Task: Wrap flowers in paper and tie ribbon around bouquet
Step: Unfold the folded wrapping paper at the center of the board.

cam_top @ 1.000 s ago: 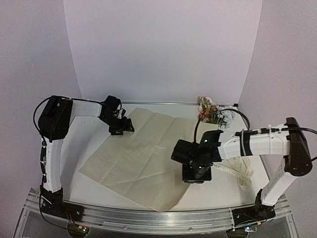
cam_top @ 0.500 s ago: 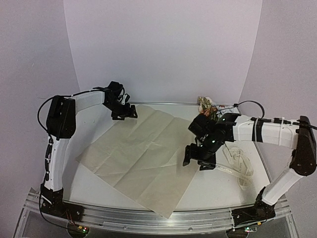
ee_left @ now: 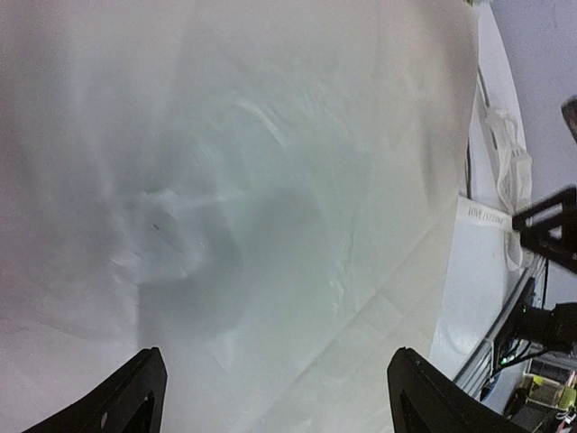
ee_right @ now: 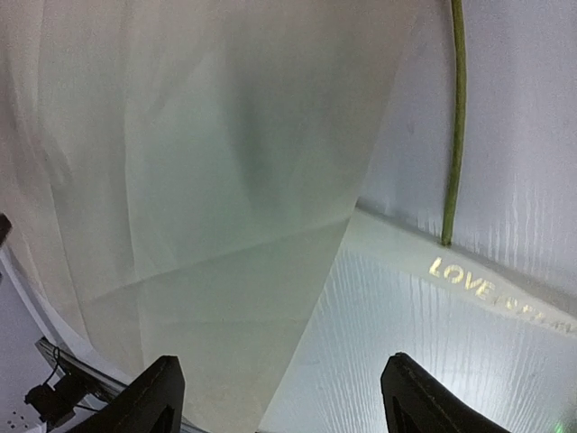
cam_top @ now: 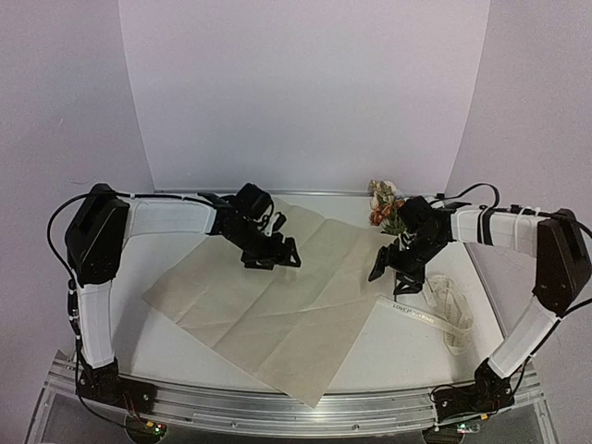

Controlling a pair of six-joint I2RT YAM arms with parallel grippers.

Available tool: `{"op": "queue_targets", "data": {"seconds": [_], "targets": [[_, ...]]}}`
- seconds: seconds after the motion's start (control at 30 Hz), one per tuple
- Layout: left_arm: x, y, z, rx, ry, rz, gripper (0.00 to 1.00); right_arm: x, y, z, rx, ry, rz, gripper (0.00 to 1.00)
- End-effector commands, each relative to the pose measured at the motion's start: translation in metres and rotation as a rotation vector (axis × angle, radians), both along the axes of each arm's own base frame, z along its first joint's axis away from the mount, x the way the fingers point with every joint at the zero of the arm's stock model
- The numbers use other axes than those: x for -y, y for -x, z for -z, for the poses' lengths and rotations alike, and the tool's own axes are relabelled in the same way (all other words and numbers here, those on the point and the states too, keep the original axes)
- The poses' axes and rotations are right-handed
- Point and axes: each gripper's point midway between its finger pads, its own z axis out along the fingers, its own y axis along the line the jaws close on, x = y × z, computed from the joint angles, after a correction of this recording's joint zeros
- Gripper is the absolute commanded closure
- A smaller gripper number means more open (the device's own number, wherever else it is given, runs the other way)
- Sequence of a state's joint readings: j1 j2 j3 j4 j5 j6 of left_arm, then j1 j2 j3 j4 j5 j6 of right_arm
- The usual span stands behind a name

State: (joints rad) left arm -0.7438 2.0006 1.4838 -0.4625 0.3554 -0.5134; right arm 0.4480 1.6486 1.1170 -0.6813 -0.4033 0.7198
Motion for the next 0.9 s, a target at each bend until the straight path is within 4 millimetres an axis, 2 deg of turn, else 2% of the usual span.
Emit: {"op": "queue_targets", "data": {"seconds": [0.0, 0.07, 0.23, 0.47, 0.57, 0.7, 0.87], "targets": [[0.004, 0.009, -0.018, -0.008, 0.088, -0.059, 0.13, 0.003, -0.049, 0.004, 0.132, -0.047, 0.024, 0.28], [0.002, 0.018, -0.017, -0.019, 0.095, -0.063, 0.13, 0.012, -0.060, 0.012, 0.148, -0.044, 0.054, 0.28], [-0.006, 0.031, -0.008, -0.044, 0.086, -0.072, 0.13, 0.016, -0.082, 0.028, 0.126, -0.077, 0.092, 0.34], [-0.014, 0.037, -0.001, -0.054, 0.059, -0.074, 0.13, 0.027, -0.088, 0.043, 0.113, -0.066, 0.106, 0.36], [-0.017, 0.038, 0.003, -0.058, 0.044, -0.076, 0.13, 0.025, -0.093, 0.047, 0.102, -0.080, 0.108, 0.40], [-0.022, 0.037, 0.006, -0.069, 0.039, -0.087, 0.13, 0.018, -0.098, 0.051, 0.079, -0.109, 0.121, 0.56], [-0.034, 0.031, 0.005, -0.076, 0.043, -0.102, 0.13, 0.022, -0.097, 0.052, 0.074, -0.097, 0.158, 0.85]]}}
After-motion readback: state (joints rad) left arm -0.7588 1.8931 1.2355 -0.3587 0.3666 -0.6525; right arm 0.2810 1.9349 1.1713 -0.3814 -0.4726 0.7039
